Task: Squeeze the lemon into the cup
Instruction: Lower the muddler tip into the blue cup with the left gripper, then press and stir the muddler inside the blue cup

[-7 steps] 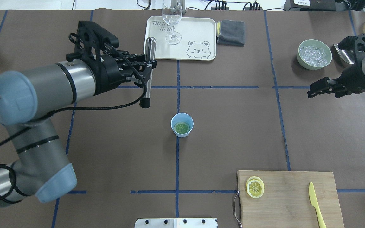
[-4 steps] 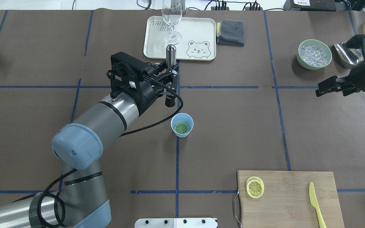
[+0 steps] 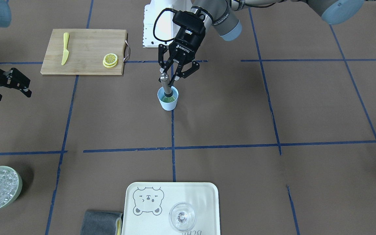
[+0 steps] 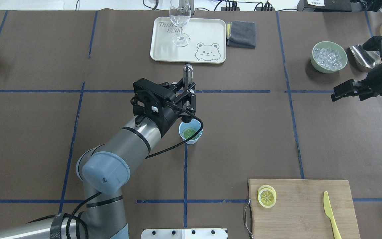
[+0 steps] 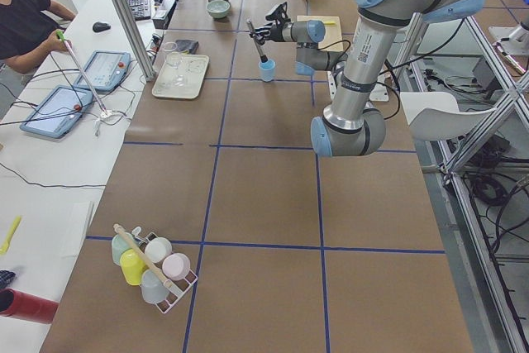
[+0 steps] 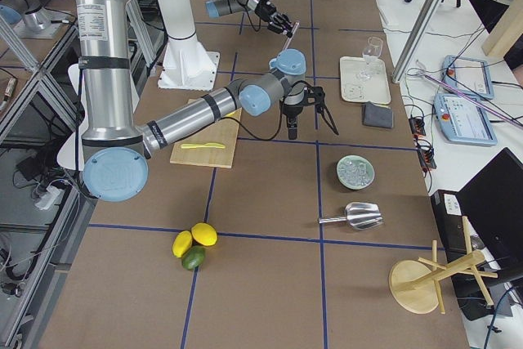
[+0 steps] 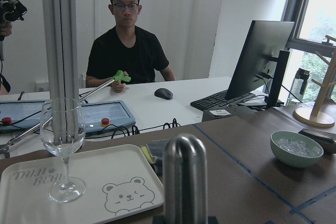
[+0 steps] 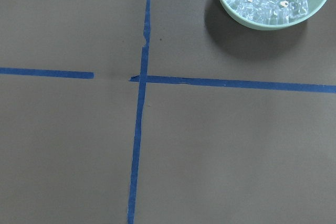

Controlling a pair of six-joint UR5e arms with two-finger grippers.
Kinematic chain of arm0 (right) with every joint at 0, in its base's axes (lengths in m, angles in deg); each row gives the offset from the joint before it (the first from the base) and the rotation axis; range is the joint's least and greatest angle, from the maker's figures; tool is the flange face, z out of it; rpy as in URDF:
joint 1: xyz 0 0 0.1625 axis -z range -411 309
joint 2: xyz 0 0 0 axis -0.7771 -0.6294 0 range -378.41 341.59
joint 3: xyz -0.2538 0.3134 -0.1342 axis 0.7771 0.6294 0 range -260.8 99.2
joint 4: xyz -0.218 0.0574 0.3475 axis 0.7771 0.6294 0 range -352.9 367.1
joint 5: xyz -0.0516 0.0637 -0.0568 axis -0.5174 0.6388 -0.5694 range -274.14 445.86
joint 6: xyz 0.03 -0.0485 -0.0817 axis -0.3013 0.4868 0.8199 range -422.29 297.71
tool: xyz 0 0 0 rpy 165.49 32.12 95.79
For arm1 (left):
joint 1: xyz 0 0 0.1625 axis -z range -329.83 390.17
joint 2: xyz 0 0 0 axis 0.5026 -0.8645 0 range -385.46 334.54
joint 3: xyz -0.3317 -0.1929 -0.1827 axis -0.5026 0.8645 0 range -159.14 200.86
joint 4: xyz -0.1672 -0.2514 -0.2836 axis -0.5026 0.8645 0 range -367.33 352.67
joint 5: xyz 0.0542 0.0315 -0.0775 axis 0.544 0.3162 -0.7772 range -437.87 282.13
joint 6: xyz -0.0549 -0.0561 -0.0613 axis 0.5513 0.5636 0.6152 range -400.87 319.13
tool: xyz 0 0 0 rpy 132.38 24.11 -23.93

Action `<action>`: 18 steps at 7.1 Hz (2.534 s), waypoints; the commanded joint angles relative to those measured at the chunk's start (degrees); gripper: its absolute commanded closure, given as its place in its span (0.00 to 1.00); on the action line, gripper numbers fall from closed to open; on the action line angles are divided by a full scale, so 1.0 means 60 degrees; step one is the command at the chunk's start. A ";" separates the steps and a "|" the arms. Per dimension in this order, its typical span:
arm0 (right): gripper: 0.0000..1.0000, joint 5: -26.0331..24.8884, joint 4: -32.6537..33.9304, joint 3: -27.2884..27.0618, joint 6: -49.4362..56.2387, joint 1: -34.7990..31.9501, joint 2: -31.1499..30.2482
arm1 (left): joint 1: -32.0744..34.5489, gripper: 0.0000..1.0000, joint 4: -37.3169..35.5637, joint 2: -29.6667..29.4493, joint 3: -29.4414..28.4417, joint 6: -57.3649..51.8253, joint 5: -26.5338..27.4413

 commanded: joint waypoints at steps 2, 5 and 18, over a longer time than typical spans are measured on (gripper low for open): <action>0.00 0.0005 0.0000 0.0023 -0.0005 0.0014 0.0000 | -0.0223 1.00 0.0063 -0.0014 -0.0255 0.0004 0.0160; 0.00 0.0005 0.0000 0.0008 -0.0019 0.0014 0.0000 | -0.0224 1.00 0.0354 -0.0014 -0.0781 0.0019 0.0175; 0.00 0.0034 0.0000 0.0008 -0.0078 0.0014 0.0000 | 0.0112 1.00 0.0385 -0.0043 0.0636 -0.0918 0.0190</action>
